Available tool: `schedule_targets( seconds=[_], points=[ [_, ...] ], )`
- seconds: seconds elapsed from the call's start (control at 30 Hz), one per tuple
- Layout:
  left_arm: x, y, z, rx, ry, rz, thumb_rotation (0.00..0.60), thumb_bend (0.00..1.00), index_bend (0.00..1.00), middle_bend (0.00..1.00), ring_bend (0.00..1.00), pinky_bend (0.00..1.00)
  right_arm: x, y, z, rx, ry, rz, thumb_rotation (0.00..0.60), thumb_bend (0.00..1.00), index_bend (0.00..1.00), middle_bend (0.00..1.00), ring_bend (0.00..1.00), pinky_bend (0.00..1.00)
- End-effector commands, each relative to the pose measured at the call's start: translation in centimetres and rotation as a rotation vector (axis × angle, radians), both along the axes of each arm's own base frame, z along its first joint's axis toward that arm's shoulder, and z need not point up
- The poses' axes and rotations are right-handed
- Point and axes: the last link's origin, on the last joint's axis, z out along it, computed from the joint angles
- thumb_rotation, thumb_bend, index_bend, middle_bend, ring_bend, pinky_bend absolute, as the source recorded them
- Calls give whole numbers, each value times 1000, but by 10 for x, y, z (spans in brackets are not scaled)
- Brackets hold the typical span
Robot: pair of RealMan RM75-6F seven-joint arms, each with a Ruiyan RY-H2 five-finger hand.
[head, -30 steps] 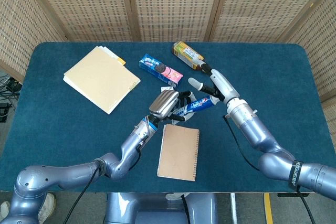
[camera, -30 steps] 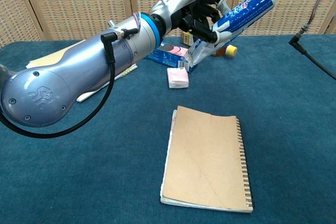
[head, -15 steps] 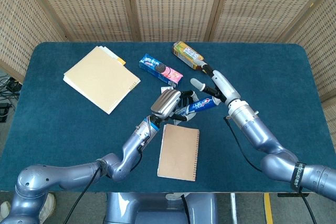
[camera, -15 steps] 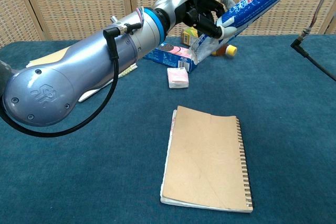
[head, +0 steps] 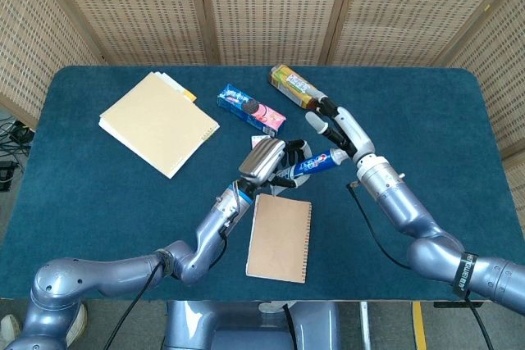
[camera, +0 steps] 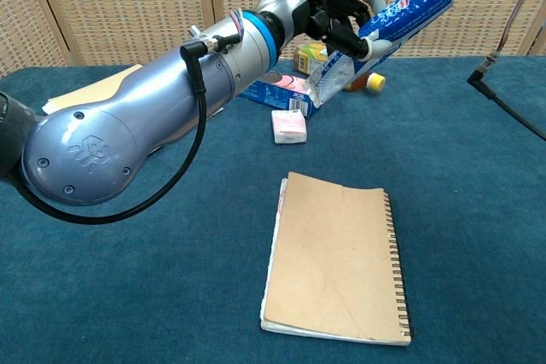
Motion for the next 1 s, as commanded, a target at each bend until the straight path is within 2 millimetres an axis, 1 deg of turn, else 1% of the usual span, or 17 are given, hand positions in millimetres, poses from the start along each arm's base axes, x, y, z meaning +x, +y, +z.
schedule_targets(
  seconds=[0.03,0.53,0.77,0.87,1.0],
  points=[
    [1,0,0,0,-3,1,600,570,747,635,588,604,-1,0,0,10,-30,-14,0,0,0,0,0,0],
    [3,-1,-3,-8,-17,9,600,569,747,635,588,604,1,0,5,41,-133,-46,0,0,0,0,0,0],
    [5,-2,-6,-15,-32,19,600,569,747,635,588,604,1,0,10,70,-226,-85,0,0,0,0,0,0],
    [4,-2,-5,-12,-28,17,600,569,747,635,588,604,-1,-2,11,49,-209,-76,0,0,0,0,0,0],
    [-4,0,-2,1,-10,22,600,570,747,635,588,604,-7,-6,19,-8,-161,-62,0,0,0,0,0,0]
  ],
)
